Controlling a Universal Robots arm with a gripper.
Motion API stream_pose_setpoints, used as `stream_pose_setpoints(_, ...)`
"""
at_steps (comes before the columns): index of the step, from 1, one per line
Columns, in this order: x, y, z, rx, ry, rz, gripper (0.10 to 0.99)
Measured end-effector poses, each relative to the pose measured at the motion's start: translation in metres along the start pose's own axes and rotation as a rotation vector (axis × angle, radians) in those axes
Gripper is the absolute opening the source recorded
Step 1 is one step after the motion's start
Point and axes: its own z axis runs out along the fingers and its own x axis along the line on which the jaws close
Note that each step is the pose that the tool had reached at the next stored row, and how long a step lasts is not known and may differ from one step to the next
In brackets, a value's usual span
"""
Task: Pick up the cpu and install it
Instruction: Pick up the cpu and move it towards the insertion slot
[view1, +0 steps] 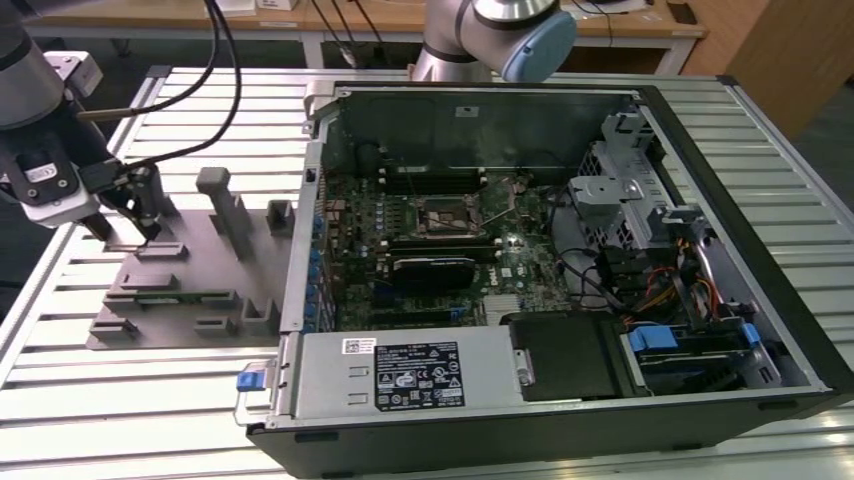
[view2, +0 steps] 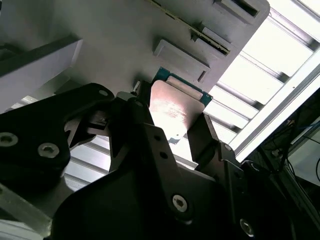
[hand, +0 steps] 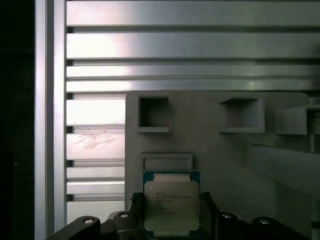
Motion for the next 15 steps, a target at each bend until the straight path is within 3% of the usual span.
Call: stream_pose_setpoints(15, -0.0005, 0.0008, -0.0199, 0.000, 0.0000, 0.000, 0.541)
